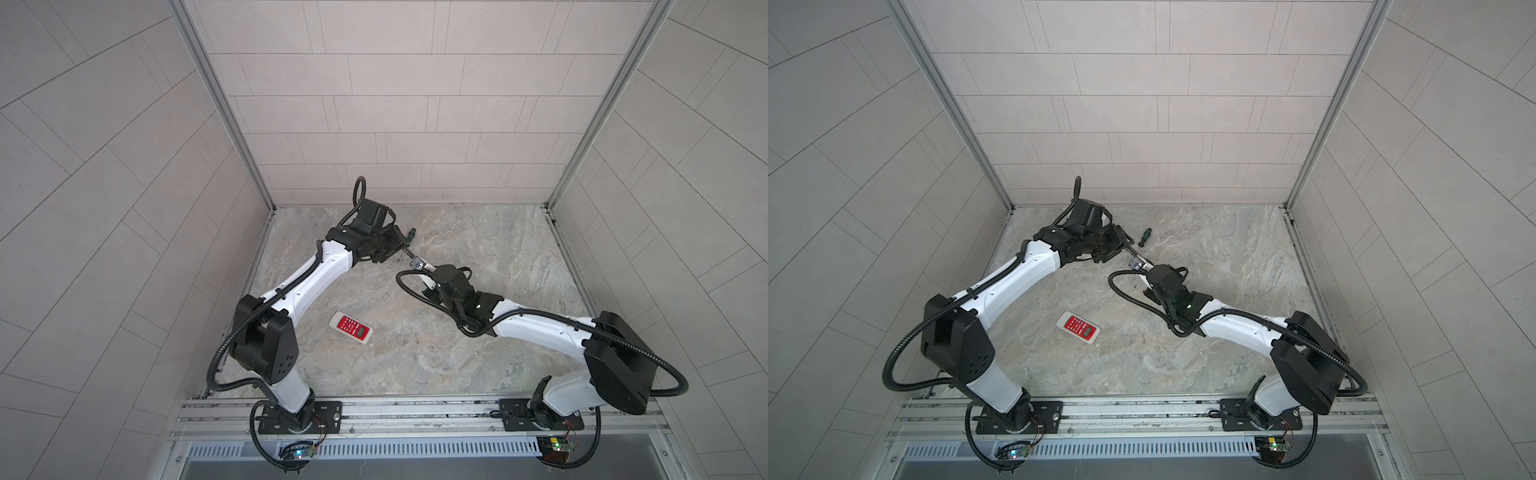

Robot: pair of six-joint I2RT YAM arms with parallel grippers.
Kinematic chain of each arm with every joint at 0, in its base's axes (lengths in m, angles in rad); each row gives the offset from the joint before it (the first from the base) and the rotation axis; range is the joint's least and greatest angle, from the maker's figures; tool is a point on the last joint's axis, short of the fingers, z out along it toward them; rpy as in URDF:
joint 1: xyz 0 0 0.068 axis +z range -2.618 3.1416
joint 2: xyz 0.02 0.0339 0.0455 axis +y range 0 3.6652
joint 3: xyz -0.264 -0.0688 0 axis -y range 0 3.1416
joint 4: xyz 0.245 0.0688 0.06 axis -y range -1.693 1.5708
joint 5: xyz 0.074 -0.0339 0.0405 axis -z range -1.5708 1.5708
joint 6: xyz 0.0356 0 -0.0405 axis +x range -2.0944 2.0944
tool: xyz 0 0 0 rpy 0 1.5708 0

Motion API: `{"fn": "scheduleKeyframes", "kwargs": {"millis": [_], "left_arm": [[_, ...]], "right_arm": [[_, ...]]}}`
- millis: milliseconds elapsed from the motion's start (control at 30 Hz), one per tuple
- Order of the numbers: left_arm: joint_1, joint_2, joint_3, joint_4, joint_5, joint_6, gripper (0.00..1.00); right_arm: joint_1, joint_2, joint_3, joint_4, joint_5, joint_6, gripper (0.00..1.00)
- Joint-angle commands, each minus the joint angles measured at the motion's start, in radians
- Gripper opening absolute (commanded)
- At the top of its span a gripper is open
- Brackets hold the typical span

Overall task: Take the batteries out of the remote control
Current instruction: 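Release the black remote from the left gripper while the right gripper holds it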

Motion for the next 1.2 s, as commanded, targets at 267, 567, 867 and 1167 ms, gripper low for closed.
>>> {"fn": "scheduleKeyframes", "kwargs": {"millis": [267,567,867,1167], "left_arm": [[0.008,-0.005,-0.058,0.109,0.07,-0.083,0.34],[0.025,-0.005,-0.097,0.169,0.117,-0.128,0.1],[0.017,-0.067,-0.243,0.428,0.002,-0.153,0.0],[-0.043,-0.104,-0.475,0.761,-0.239,0.028,0.0]], "right_arm": [[0.042,0.001,-0.019,0.132,0.118,-0.143,0.2],[0.071,0.056,0.007,0.157,0.22,-0.188,0.31],[0.114,-0.028,0.004,0.03,0.083,-0.161,0.99],[-0.06,-0.305,-0.083,-0.112,-0.535,0.472,0.99]]}}
